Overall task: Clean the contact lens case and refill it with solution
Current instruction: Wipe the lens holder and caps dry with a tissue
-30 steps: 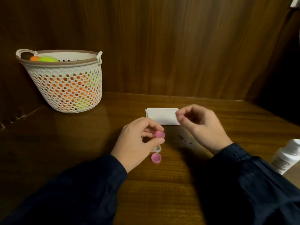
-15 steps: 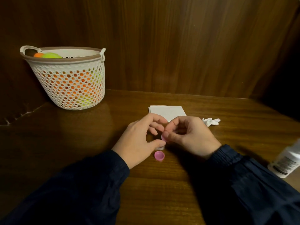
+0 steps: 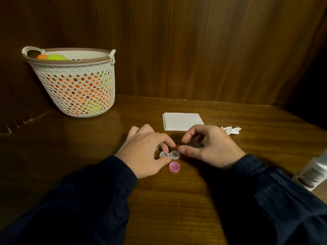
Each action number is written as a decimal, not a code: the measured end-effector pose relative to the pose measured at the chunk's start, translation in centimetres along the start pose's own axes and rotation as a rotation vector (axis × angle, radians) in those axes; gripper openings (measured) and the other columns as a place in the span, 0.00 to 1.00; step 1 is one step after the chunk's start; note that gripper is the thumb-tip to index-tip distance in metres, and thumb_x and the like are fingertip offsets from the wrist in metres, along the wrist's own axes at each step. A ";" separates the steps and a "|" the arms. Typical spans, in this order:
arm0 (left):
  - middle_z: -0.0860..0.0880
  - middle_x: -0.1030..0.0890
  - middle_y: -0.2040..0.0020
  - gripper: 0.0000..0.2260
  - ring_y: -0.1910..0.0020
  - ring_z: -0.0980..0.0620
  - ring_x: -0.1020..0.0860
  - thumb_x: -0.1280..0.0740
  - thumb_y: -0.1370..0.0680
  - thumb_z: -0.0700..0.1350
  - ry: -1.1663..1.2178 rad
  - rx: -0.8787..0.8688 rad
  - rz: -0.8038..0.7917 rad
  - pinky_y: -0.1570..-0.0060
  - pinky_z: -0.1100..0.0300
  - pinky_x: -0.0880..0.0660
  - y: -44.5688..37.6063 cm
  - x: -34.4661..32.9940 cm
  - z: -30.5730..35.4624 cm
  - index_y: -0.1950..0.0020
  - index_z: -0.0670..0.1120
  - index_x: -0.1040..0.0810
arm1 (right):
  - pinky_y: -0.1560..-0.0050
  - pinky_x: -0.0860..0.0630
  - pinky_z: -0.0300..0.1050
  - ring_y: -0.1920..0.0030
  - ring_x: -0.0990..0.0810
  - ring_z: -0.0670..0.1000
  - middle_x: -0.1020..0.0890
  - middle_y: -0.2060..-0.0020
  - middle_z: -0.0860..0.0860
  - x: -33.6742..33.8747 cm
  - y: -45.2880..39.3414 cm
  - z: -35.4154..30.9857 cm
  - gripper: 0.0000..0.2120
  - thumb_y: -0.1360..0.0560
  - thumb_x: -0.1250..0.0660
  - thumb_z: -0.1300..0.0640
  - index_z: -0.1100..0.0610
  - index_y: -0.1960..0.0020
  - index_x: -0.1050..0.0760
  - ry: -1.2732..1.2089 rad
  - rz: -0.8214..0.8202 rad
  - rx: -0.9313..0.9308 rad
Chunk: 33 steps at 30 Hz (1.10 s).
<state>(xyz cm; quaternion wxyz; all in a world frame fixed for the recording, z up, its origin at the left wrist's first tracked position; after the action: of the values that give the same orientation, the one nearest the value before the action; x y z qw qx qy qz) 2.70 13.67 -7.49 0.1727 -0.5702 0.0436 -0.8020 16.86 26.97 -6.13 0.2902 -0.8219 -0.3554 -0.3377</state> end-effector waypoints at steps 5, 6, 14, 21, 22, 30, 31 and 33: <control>0.65 0.19 0.50 0.16 0.46 0.63 0.38 0.31 0.20 0.57 0.015 0.085 0.100 0.42 0.56 0.40 -0.1 0.6 -0.3 0.33 0.63 0.26 | 0.50 0.25 0.50 0.47 0.30 0.44 0.24 0.50 0.41 -1.2 0.7 -1.0 0.32 0.48 0.24 0.21 0.35 0.51 0.25 0.151 -0.204 -0.046; 0.65 0.19 0.50 0.15 0.46 0.63 0.38 0.31 0.20 0.56 0.031 0.106 0.144 0.42 0.56 0.40 -0.1 0.9 -0.5 0.33 0.64 0.27 | 0.49 0.25 0.51 0.46 0.30 0.44 0.26 0.48 0.41 -1.4 0.7 -0.9 0.32 0.48 0.24 0.21 0.35 0.51 0.26 0.157 -0.215 -0.061; 0.62 0.19 0.48 0.18 0.41 0.57 0.27 0.30 0.20 0.56 0.047 0.205 0.252 0.33 0.51 0.37 -0.1 1.8 -1.3 0.31 0.61 0.28 | 0.37 0.22 0.51 0.43 0.22 0.42 0.17 0.49 0.37 -2.5 0.3 -1.2 0.12 0.32 0.20 0.39 0.39 0.50 0.14 0.058 -0.241 0.115; 0.63 0.19 0.50 0.15 0.46 0.59 0.25 0.31 0.20 0.57 0.041 0.174 0.243 0.34 0.52 0.36 -0.1 1.7 -0.8 0.34 0.61 0.26 | 0.52 0.26 0.31 0.51 0.19 0.36 0.14 0.53 0.35 -2.1 -0.7 1.0 0.12 0.29 0.20 0.43 0.40 0.46 0.14 0.056 -0.109 0.055; 0.63 0.18 0.50 0.14 0.46 0.59 0.25 0.31 0.20 0.57 0.040 0.171 0.242 0.34 0.52 0.36 0.0 1.7 -0.7 0.34 0.61 0.26 | 0.53 0.26 0.30 0.51 0.19 0.36 0.14 0.53 0.36 -2.0 -0.8 1.1 0.14 0.29 0.20 0.43 0.40 0.44 0.15 0.053 -0.083 0.049; 0.64 0.19 0.55 0.08 0.52 0.63 0.27 0.30 0.21 0.58 0.057 0.096 0.194 0.37 0.53 0.33 0.1 1.3 0.0 0.43 0.61 0.21 | 0.43 0.29 0.42 0.40 0.28 0.42 0.18 0.46 0.34 -1.6 -0.9 1.3 0.21 0.31 0.24 0.33 0.38 0.40 0.17 0.195 -0.080 0.075; 0.65 0.19 0.57 0.07 0.53 0.64 0.27 0.30 0.22 0.59 0.061 0.064 0.175 0.39 0.54 0.33 0.2 1.1 0.3 0.45 0.61 0.20 | 0.42 0.26 0.42 0.42 0.24 0.41 0.17 0.47 0.34 -1.7 -0.9 1.3 0.18 0.30 0.23 0.36 0.39 0.42 0.16 0.182 -0.093 0.078; 0.66 0.20 0.59 0.07 0.55 0.66 0.29 0.30 0.23 0.60 0.061 0.015 0.127 0.41 0.55 0.34 0.3 0.7 0.8 0.47 0.62 0.20 | 0.45 0.27 0.37 0.45 0.22 0.38 0.17 0.48 0.35 -1.8 -1.0 1.2 0.16 0.29 0.23 0.39 0.39 0.43 0.15 0.176 -0.096 0.086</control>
<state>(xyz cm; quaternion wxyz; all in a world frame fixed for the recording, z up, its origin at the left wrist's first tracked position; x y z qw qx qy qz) 3.30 13.24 -6.63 0.2264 -0.5402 0.0789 -0.8067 15.56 27.73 -7.93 0.3389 -0.7579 -0.3816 -0.4064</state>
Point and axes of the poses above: each hand's wrist, its own y-axis away from the middle knuckle, its own x-axis out of the back of the hand, z = x × y, the point moved 6 cm from there along -y, towards the middle knuckle
